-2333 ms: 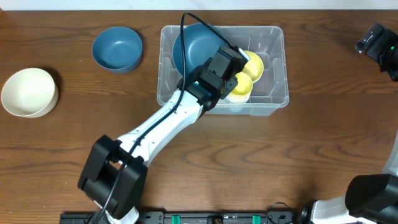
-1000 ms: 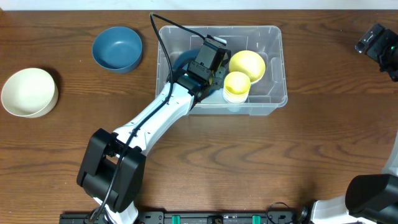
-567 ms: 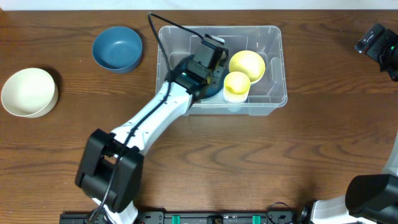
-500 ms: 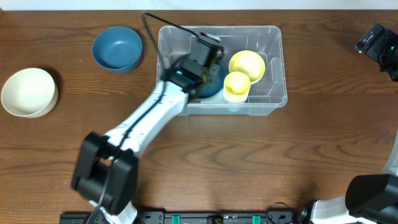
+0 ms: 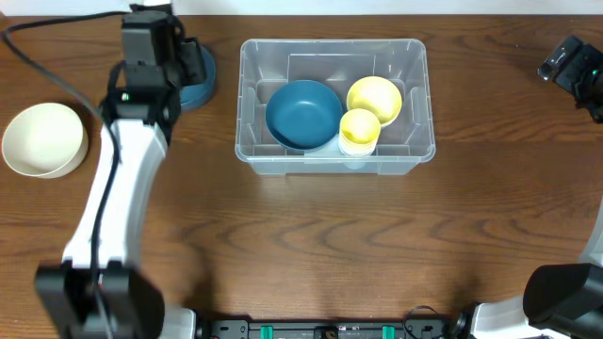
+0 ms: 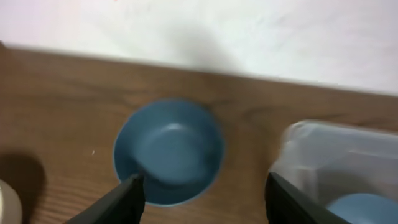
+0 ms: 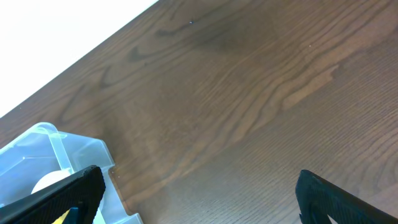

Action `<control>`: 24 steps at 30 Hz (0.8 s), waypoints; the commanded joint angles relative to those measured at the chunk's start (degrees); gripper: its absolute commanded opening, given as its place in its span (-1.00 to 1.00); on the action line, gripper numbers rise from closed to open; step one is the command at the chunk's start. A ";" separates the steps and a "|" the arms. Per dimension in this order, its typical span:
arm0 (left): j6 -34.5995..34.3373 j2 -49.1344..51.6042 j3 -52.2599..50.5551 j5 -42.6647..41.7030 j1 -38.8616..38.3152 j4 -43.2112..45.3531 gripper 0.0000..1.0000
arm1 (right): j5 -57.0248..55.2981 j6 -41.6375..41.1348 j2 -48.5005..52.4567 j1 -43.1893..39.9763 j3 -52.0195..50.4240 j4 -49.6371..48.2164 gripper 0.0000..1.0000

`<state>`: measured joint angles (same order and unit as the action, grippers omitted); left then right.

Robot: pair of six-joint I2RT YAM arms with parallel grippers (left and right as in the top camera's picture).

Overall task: Pack container
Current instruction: 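Move the left gripper back and grasp the second dark blue bowl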

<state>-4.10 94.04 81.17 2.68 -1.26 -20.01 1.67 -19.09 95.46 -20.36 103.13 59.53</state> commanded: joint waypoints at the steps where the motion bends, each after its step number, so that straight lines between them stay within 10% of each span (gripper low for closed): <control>1: 2.21 7.32 -0.15 -5.75 1.60 0.61 0.26 | -0.17 -0.79 0.04 -0.20 0.57 0.07 0.98; 14: 23.23 16.26 -0.15 -5.70 1.57 4.68 0.29 | -0.17 -0.79 0.04 -0.20 0.57 0.07 0.98; 24: 24.87 22.84 -0.15 -5.68 1.57 5.31 0.27 | -0.17 -0.79 0.04 -0.20 0.57 0.04 0.99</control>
<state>18.98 115.57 80.93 -2.68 0.27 -15.00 1.67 -19.09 95.46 -20.36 103.13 59.53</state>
